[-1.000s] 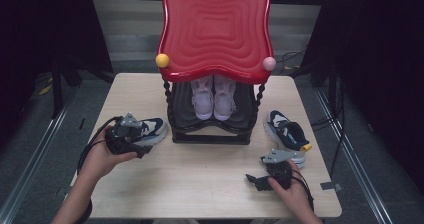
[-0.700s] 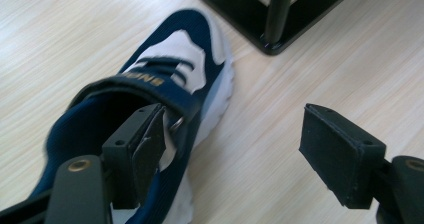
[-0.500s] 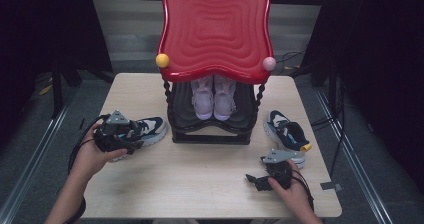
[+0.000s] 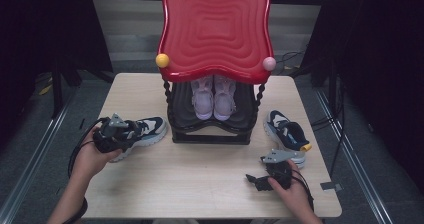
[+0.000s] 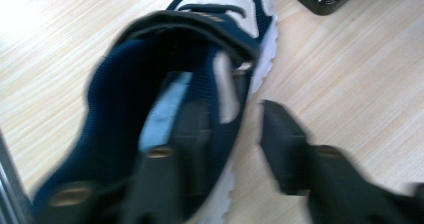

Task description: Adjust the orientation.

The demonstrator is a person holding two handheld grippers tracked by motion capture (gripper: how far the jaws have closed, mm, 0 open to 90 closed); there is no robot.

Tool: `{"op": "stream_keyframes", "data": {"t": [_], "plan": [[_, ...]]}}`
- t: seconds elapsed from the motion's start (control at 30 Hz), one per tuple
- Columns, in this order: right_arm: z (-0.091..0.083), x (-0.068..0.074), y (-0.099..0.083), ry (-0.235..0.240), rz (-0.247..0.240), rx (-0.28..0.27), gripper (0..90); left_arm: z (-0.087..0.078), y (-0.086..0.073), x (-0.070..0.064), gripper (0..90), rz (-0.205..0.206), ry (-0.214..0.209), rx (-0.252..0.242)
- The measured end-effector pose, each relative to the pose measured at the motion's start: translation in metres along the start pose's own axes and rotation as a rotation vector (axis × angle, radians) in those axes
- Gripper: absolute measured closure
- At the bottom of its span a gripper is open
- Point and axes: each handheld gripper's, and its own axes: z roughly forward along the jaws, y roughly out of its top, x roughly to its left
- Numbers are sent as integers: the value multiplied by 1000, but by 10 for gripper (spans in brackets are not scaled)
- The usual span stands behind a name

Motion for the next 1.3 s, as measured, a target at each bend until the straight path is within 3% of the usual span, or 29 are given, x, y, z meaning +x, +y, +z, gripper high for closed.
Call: {"op": "stream_keyframes", "data": {"t": [0.07,0.17,0.2,0.27,0.43,0.6,0.63,0.67,0.7,0.77,0.83,0.87,0.93,1.0,1.07,1.13,1.17,1.23,1.3], "plan": [[0,0,0,0,0,0,132,-1,3,-1,763,-24,-42,-6],[0,0,0,0,0,0,132,-1,7,-7,779,-20,-36,11],[0,0,0,1,0,0,131,0,11,-14,786,-48,-60,11],[0,0,0,1,0,0,131,1,16,-22,786,-83,-92,6],[0,0,0,1,-1,-1,132,5,22,-34,721,-82,-117,8],[0,0,0,1,-1,0,132,2,19,-32,530,-48,-122,-18],[0,0,0,1,-1,0,132,0,18,-31,487,0,-91,-19],[0,0,0,1,-1,0,131,-2,17,-30,438,31,-89,-20],[0,0,0,1,-1,0,132,-2,17,-30,395,31,-89,-20],[0,0,0,1,-1,0,131,-8,15,-28,377,69,-80,-7],[0,0,0,1,-1,0,131,-10,14,-27,362,78,-74,-4],[0,0,0,1,-1,0,131,-12,13,-25,362,93,-59,-15],[0,0,0,1,-1,0,132,-16,11,-22,358,85,-56,-17],[0,0,0,1,-1,0,132,-15,7,-19,387,105,-54,34],[0,0,0,1,-1,0,132,-14,5,-20,402,113,-49,53],[0,0,0,1,-1,0,132,-13,3,-20,464,115,-58,49],[0,0,0,1,-1,0,132,-13,2,-21,464,96,-63,44],[0,0,0,1,-1,0,132,-14,2,-21,569,69,-124,55],[0,0,0,1,-1,0,131,-13,2,-23,607,72,-135,65]]}}
